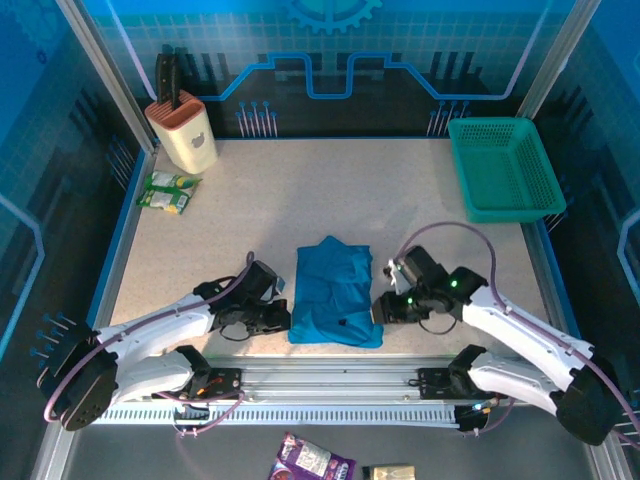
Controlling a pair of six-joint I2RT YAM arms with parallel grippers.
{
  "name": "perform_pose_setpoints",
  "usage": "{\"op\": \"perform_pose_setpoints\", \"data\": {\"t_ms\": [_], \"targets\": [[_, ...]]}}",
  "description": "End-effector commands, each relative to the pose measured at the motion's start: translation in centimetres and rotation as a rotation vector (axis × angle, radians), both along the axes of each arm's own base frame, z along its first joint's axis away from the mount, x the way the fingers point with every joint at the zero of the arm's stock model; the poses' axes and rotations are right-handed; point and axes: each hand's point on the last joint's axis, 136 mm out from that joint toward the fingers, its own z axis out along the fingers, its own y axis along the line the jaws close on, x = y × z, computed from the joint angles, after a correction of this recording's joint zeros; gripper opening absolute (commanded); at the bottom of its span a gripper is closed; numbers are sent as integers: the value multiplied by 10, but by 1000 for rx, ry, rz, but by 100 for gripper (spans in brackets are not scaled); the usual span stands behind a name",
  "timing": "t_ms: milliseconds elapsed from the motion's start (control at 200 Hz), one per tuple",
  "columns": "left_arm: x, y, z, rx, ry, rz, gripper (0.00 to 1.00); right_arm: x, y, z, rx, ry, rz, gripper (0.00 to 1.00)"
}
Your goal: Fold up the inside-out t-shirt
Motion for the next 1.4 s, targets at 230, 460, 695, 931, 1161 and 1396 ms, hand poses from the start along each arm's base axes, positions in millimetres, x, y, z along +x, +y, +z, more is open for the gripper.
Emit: {"op": "perform_pose_setpoints", "data": {"t_ms": [230,460,695,931,1161,1396], "targets": [[77,38,22,125,-131,141,0,117,17,2,-61,-31,7,43],[168,57,28,219,-198,142,0,176,21,-12,-47,-3,-8,43],[229,75,37,310,-204,165,18,205,11,-38,-18,57,-53,46],[211,72,61,266,-201,173,27,204,2,-67,-51,129,-62,47],[174,70,54,195,-159,209,27,203,11,-72,15,132,-74,43],[164,72,48,192,-147,219,26,207,24,-46,17,62,-48,17]]}}
